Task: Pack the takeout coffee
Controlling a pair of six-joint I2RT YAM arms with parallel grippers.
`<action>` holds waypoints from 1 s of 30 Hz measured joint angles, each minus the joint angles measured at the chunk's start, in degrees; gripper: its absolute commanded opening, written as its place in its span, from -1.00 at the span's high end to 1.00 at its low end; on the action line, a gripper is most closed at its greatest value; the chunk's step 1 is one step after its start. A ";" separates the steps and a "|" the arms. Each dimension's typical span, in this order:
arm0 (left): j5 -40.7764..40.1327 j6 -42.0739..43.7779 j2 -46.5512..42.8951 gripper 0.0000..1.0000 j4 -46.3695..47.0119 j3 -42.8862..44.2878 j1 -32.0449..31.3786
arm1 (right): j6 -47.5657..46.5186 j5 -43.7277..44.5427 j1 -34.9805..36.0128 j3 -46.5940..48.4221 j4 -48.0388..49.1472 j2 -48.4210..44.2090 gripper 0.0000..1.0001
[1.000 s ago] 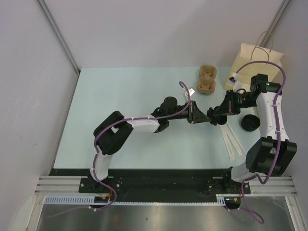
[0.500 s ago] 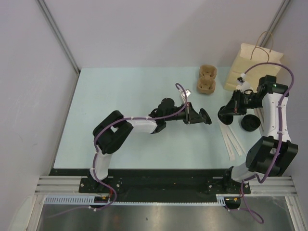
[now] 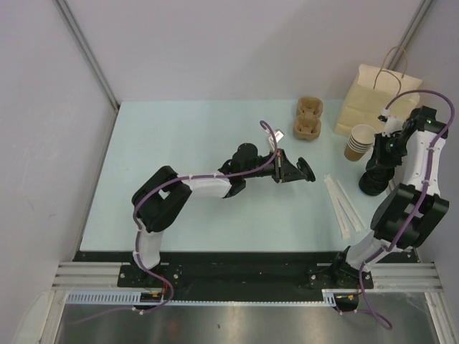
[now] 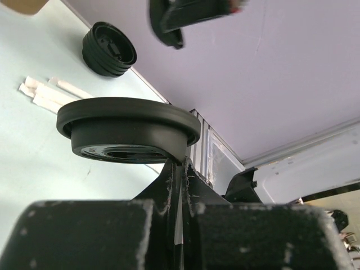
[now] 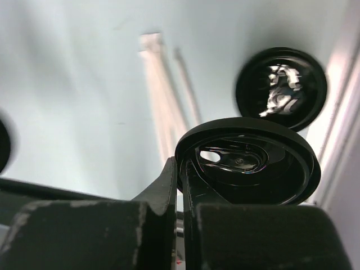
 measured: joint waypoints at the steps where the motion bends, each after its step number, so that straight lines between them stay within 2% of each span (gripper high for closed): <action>1: 0.02 0.33 -0.31 1.00 -0.09 -0.07 0.00 | -0.44 1.14 -0.24 0.20 0.70 1.46 1.00; 9: 0.61 1.46 -1.14 1.00 -0.74 -0.63 0.24 | -2.45 8.63 -0.72 1.84 3.76 11.87 1.00; 12: 1.03 1.86 -1.14 1.00 -1.01 -0.92 0.50 | -3.10 10.01 -0.74 1.84 4.20 13.68 0.98; 16: 1.14 2.08 -1.14 1.00 -1.42 -0.98 0.94 | -3.26 11.13 -0.79 1.81 5.07 14.86 0.83; 22: 1.27 2.36 -1.14 1.00 -1.70 -0.98 1.51 | -3.23 11.17 -0.83 1.81 6.40 16.02 0.78; 25: 1.33 2.38 -1.14 1.00 -2.14 -0.98 1.64 | -3.15 10.88 -0.83 1.68 6.80 16.87 0.53; 27: 1.46 2.43 -1.16 1.00 -2.29 -0.98 1.73 | -2.86 10.86 -0.83 1.27 7.08 17.14 0.27; 30: 1.51 2.71 -1.16 1.00 -2.45 -1.05 1.79 | -2.45 10.73 -0.83 1.16 7.23 17.35 0.10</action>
